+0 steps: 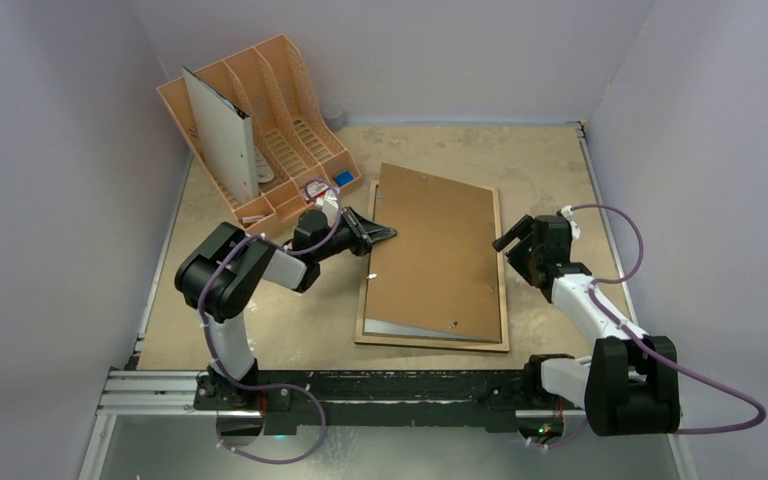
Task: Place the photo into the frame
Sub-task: Place the photo frame item in the photo frame.
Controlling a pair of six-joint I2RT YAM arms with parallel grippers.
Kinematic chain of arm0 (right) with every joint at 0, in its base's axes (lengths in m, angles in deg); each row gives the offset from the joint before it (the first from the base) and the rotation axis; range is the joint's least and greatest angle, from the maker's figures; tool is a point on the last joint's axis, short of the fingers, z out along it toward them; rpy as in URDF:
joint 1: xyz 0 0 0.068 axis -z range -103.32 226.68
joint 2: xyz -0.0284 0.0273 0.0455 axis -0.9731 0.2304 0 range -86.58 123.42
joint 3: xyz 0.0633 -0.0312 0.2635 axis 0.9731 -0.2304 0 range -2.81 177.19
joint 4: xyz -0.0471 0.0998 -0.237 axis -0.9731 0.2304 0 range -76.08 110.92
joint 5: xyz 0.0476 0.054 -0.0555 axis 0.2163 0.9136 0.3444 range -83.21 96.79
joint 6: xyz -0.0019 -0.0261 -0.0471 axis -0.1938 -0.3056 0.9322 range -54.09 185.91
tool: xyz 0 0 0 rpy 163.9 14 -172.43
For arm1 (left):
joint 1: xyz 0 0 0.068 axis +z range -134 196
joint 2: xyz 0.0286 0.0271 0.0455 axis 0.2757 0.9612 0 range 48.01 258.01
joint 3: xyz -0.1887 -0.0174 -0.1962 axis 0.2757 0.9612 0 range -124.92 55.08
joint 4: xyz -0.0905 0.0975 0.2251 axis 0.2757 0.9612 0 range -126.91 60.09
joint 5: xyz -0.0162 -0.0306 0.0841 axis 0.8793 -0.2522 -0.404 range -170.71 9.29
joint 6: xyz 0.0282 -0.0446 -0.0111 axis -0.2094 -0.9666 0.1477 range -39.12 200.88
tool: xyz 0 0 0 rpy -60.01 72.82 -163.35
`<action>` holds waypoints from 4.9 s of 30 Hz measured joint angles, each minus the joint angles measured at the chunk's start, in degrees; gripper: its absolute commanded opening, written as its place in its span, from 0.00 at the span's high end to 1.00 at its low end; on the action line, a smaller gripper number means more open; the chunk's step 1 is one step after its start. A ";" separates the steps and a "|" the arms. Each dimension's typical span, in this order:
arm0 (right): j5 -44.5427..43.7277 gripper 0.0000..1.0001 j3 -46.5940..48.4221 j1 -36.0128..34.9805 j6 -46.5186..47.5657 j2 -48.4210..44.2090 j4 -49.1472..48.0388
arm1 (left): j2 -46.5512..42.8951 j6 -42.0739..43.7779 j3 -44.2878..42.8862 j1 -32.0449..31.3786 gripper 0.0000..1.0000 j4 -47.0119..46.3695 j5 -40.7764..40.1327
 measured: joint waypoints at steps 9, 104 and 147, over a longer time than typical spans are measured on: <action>0.17 0.19 -0.15 0.94 -0.11 0.44 -1.77 | -0.02 0.04 2.19 -0.26 1.00 -0.04 -0.74; 5.46 0.20 -3.93 1.11 3.26 2.08 -6.14 | -0.63 54.58 -35.19 -6.84 0.30 88.19 -21.18; 4.42 0.21 -3.96 1.11 3.89 2.25 -6.14 | -2.19 50.45 -34.03 -6.84 0.55 80.78 -23.63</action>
